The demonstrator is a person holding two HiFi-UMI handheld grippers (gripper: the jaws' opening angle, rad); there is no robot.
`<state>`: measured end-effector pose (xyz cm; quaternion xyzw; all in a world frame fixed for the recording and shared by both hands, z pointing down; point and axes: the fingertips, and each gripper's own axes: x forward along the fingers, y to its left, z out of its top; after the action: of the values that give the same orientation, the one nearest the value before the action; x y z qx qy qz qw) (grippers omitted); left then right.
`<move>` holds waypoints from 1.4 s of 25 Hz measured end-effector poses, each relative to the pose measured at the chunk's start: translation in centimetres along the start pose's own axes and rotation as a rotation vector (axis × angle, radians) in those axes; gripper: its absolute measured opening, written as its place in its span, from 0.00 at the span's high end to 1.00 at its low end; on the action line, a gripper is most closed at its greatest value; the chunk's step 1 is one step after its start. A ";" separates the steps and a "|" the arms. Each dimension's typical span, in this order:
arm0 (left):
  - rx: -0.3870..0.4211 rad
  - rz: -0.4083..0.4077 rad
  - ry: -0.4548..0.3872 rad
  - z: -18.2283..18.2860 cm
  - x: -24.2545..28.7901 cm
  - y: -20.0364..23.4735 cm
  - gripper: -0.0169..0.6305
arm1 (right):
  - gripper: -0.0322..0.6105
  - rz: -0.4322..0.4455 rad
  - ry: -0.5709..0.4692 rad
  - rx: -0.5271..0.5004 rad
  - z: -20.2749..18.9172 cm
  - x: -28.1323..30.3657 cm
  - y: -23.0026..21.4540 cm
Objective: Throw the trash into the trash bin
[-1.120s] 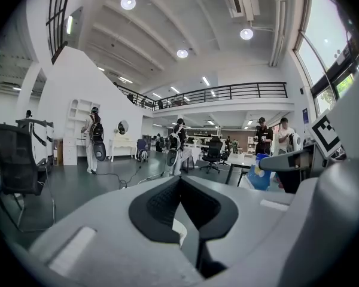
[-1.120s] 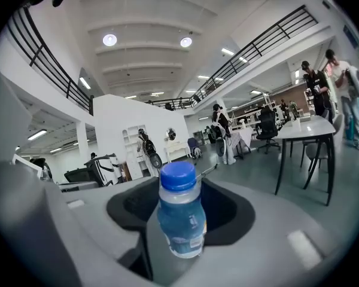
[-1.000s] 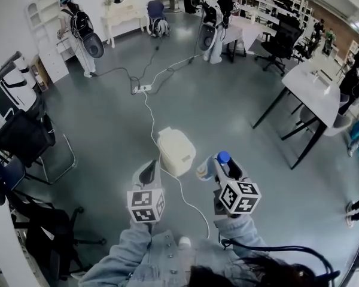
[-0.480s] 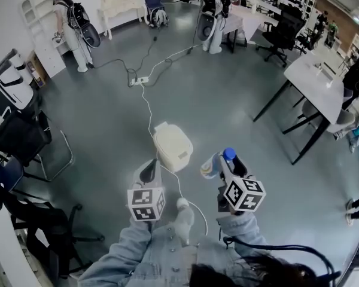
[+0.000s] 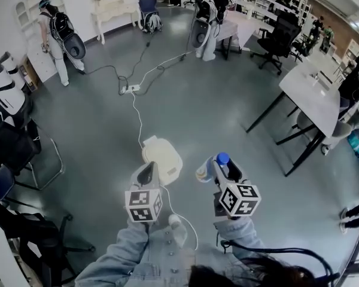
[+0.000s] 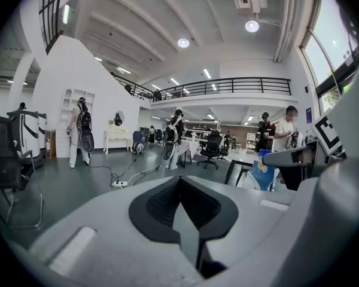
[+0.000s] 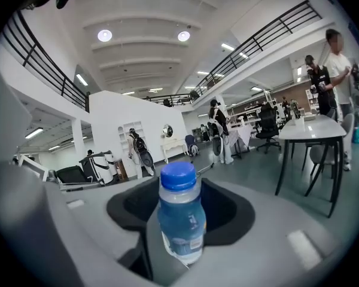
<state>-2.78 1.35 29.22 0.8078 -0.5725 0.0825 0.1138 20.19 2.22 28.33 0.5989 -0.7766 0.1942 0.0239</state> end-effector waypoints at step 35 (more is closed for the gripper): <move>-0.183 0.300 0.004 1.6 10.2 8.1 0.96 | 0.60 0.327 0.138 -0.202 5.5 19.4 1.1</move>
<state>-7.04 -10.95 31.12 0.6994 -0.6915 0.0478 0.1744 14.79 -17.23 28.15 0.4445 -0.8756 0.1572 0.1050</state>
